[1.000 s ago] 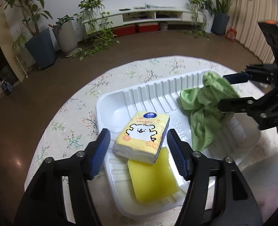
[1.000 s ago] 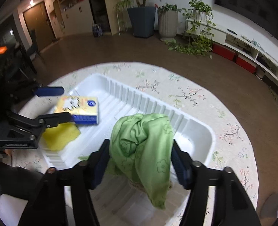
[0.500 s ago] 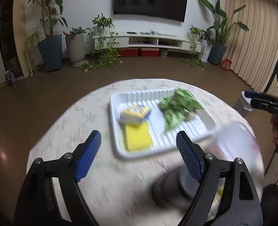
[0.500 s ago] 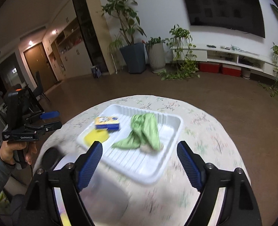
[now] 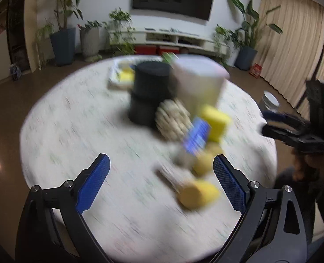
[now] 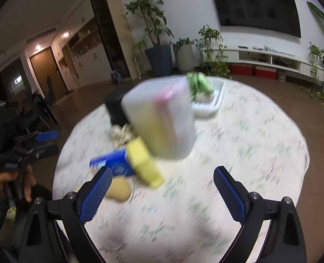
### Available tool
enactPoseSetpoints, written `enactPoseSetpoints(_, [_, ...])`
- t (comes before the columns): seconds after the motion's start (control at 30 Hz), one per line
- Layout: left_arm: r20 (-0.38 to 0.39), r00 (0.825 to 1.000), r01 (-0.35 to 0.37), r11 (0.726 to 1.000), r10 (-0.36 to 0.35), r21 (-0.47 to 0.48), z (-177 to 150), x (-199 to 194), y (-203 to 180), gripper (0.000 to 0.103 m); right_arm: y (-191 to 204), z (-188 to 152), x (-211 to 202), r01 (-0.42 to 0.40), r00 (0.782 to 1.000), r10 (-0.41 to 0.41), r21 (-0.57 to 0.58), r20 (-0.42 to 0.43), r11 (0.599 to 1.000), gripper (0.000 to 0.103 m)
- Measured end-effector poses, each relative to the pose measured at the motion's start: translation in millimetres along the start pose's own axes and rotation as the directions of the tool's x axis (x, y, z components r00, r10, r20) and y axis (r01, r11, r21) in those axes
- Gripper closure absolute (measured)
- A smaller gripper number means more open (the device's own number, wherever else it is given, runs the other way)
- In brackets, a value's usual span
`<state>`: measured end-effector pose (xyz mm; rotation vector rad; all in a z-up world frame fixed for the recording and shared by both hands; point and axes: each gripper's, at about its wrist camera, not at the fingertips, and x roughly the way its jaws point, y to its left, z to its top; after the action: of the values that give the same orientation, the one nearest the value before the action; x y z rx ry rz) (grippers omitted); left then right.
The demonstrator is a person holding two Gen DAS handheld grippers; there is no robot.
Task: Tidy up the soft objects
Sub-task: 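Grasp the yellow makeup egg with the left tool while the right tool grasps a yellow sponge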
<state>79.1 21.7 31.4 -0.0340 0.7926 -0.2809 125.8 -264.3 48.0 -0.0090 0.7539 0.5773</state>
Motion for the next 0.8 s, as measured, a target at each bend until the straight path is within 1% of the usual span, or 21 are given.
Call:
enactPoseSetpoints(0.03, [-0.020, 1.000, 0.002, 1.000, -0.001, 0.022, -12, 2, -13, 0.007, 8, -4, 4, 0.014, 1.000, -0.015, -0.025, -0.011, 1.000, 0.007])
enactPoseSetpoints(0.1, [-0.036, 0.999, -0.005, 0.999, 0.006, 0.040, -24, 8, -28, 0.006, 19, -7, 12, 0.019, 0.999, -0.021, -0.071, -0.027, 0.997, 0.007])
enactPoseSetpoints(0.13, [-0.050, 0.999, -0.011, 0.999, 0.013, 0.042, -29, 12, -32, 0.005, 23, -8, 14, 0.013, 0.999, -0.016, -0.088, -0.029, 0.996, 0.007])
enactPoseSetpoints(0.2, [-0.054, 0.998, -0.036, 0.999, 0.037, 0.030, -33, 16, -36, 0.004, 26, -8, 18, 0.014, 0.999, -0.018, -0.102, -0.036, 0.995, 0.007])
enactPoseSetpoints(0.27, [-0.054, 0.998, -0.043, 0.999, 0.044, 0.014, -33, 19, -38, 0.001, 27, -8, 22, 0.019, 0.999, -0.023, -0.107, -0.037, 0.994, 0.006])
enactPoseSetpoints(0.3, [-0.054, 0.997, -0.048, 0.999, 0.049, 0.013, -31, 20, -39, 0.000, 26, -7, 24, 0.024, 0.999, -0.028, -0.109, -0.038, 0.994, 0.004])
enactPoseSetpoints(0.33, [-0.054, 0.996, -0.063, 0.998, 0.064, 0.019, -30, 22, -40, 0.000, 26, -6, 26, 0.033, 0.998, -0.038, -0.109, -0.041, 0.994, 0.003])
enactPoseSetpoints(0.4, [-0.053, 0.996, -0.073, 0.997, 0.074, 0.023, -30, 24, -41, 0.000, 25, -3, 33, 0.040, 0.998, -0.047, -0.117, -0.052, 0.992, 0.001])
enactPoseSetpoints(0.53, [-0.081, 0.992, -0.097, 0.995, 0.097, 0.001, -36, 38, -38, 0.000, 30, -2, 47, 0.039, 0.995, -0.052, -0.149, -0.083, 0.988, 0.000])
enactPoseSetpoints(0.6, [-0.094, 0.991, -0.094, 0.995, 0.092, -0.021, -37, 42, -36, 0.000, 30, -2, 55, 0.041, 0.993, -0.059, -0.161, -0.106, 0.986, 0.000])
enactPoseSetpoints(0.67, [-0.088, 0.992, -0.098, 0.995, 0.096, -0.023, -37, 44, -38, 0.000, 29, -2, 57, 0.052, 0.993, -0.068, -0.164, -0.095, 0.985, 0.000])
enactPoseSetpoints(0.8, [-0.077, 0.991, -0.106, 0.994, 0.105, -0.006, -35, 47, -44, 0.000, 20, 3, 57, 0.062, 0.995, -0.072, -0.125, -0.075, 0.990, 0.000])
